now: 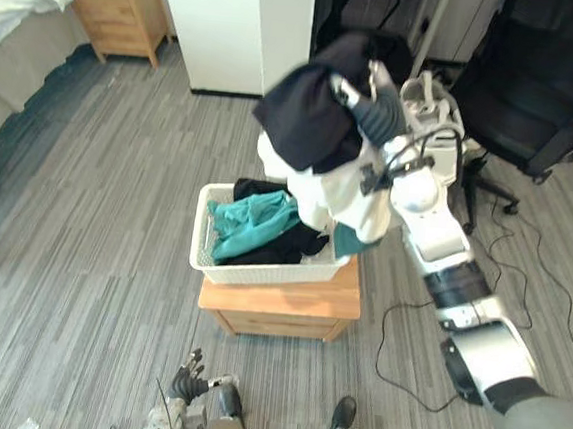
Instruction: Tidy the bed and pick cloth on bed and put in laundry
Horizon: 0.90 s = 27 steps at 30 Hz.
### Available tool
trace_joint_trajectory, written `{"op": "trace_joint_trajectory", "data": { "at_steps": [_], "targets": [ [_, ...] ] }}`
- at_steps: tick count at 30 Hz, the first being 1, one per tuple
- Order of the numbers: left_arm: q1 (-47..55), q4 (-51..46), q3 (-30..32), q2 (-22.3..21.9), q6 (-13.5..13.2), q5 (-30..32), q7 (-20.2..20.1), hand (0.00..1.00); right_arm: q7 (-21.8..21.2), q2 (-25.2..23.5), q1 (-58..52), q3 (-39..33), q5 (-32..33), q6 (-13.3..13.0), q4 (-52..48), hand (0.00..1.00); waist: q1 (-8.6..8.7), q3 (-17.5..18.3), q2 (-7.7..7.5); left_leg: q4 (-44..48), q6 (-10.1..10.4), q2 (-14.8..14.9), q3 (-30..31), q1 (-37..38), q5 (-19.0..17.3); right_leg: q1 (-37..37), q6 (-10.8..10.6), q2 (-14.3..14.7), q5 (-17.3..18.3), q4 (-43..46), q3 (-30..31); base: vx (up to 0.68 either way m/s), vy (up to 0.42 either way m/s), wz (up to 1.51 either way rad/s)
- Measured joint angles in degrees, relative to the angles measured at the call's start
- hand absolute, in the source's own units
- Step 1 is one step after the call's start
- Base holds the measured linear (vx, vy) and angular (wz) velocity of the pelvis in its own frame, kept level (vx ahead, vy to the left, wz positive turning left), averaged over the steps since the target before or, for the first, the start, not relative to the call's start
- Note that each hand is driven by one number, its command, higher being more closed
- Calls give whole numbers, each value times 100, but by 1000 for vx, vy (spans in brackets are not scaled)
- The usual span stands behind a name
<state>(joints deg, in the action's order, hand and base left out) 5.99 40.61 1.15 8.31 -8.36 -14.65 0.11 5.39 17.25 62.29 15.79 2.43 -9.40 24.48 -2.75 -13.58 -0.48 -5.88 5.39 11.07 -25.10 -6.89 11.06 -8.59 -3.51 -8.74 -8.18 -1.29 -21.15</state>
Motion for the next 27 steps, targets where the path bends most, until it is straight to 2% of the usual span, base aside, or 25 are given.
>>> {"op": "trace_joint_trajectory", "data": {
  "at_steps": [2,4,8,11,12,14,16,17,19,24,27],
  "targets": [
    [-204,34,123,15,-95,-67,22,0,37,-43,268,-5,-84,-2,309,100,-24,-196,16,0,-5,33,30,-215,88,-190,46,36,-76,-12,-33,-96,-22,4],
    [-423,46,132,94,-120,-120,53,0,122,-79,461,-85,-94,89,755,100,-128,-371,18,0,-3,84,40,-409,157,-377,87,70,-164,-43,-34,-79,-21,-2],
    [-580,46,168,129,-210,-220,139,0,219,-138,503,-201,-99,230,1178,100,-136,-667,69,0,-42,90,131,-717,265,-595,140,99,-320,-128,-86,-53,-8,7],
    [-611,45,171,128,-211,-277,151,0,255,-387,411,-388,-142,322,1289,100,-144,-858,118,0,-48,83,121,-770,271,-622,116,96,-380,-205,-72,0,0,0],
    [-616,45,172,128,-214,-290,159,0,339,-545,200,-423,-266,323,1306,0,-151,-879,133,1,-48,82,117,-805,271,-662,115,97,-380,-206,-68,0,0,0],
    [-638,46,171,126,-215,-321,168,0,344,-701,2,-416,-354,325,1501,0,-154,-892,149,1,-48,82,121,-835,271,-687,114,100,-379,-209,-74,0,0,0],
    [-752,50,170,91,-219,-322,233,0,341,-883,-39,-417,-547,378,2219,0,-196,-944,206,1,-48,83,127,-841,271,-687,112,99,-378,-214,-78,16,11,0],
    [-847,51,168,72,-229,-322,257,0,340,-917,-38,-424,-713,447,2592,0,-265,-978,246,1,-47,85,131,-843,270,-687,112,100,-378,-217,-81,0,0,0],
    [-957,57,168,76,-305,-322,272,0,349,-950,-35,-427,-1015,562,2876,0,-298,-1016,281,0,-47,89,156,-874,270,-687,112,103,-377,-223,-118,12,29,8],
    [-1014,57,153,71,-355,-322,283,0,476,-1003,-30,-397,-1801,606,2846,0,-285,-1022,282,1,-47,81,211,-886,270,-633,108,91,-374,-224,-204,12,34,9],
    [-1022,158,152,70,-346,-307,308,0,483,-1009,-116,-155,-2405,716,2402,0,-270,-1013,265,0,-21,89,190,-698,245,-426,101,113,-368,-288,-200,9,18,-2]
  ]
}}
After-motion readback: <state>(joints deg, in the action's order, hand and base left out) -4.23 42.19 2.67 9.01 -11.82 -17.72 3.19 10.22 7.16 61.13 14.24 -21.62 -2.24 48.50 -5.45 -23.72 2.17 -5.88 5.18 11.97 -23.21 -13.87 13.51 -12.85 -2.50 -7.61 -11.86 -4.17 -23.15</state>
